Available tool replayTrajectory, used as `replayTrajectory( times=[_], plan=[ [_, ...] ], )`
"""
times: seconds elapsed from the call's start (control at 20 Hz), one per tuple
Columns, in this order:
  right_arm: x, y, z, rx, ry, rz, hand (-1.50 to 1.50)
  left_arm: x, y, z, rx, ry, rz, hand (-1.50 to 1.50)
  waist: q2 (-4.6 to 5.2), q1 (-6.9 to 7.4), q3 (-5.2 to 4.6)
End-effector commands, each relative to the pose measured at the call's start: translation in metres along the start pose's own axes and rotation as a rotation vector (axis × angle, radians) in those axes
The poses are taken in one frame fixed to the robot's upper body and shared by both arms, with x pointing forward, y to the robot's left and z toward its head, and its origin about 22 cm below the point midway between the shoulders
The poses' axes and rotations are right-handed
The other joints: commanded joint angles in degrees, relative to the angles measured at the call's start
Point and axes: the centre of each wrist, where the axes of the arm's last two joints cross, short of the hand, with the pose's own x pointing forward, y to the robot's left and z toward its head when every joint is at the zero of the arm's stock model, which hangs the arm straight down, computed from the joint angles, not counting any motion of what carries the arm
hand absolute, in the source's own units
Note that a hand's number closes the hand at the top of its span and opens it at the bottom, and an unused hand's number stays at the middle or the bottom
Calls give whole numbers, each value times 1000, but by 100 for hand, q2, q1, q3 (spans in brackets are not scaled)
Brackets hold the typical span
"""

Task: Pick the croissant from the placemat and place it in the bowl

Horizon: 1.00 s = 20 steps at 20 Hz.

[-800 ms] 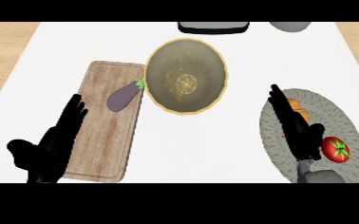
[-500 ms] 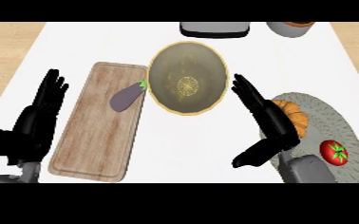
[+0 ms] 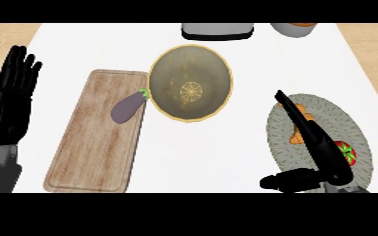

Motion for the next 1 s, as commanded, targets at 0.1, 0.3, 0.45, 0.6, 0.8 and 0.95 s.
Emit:
replayTrajectory(
  times=[0.1, 0.3, 0.45, 0.6, 0.8, 0.95],
  plan=[
    [34, -56, 20, 61, -12, 268, -150, -5, 3, 1, -11, -11, 2, 0, -9, 19, -3],
    [68, -74, 24, 73, 136, 420, -150, -8, 2, -7, -8, -11, 8, 0, -10, -21, -11],
    [94, -106, 14, 147, 246, 522, -150, -1, -4, -16, 9, -31, 10, 0, -10, -37, -14],
    [107, -132, 7, 307, 374, 638, -150, -6, 6, -13, -1, -13, 0, 0, 7, 36, -17],
    [117, -141, 7, 473, 480, 675, -150, -7, -2, -18, 6, -17, 14, 0, 12, 42, -7],
    [122, -147, 0, 583, 532, 745, -150, -5, 9, -14, -17, -15, 18, 0, 15, 135, -4]
  ],
)
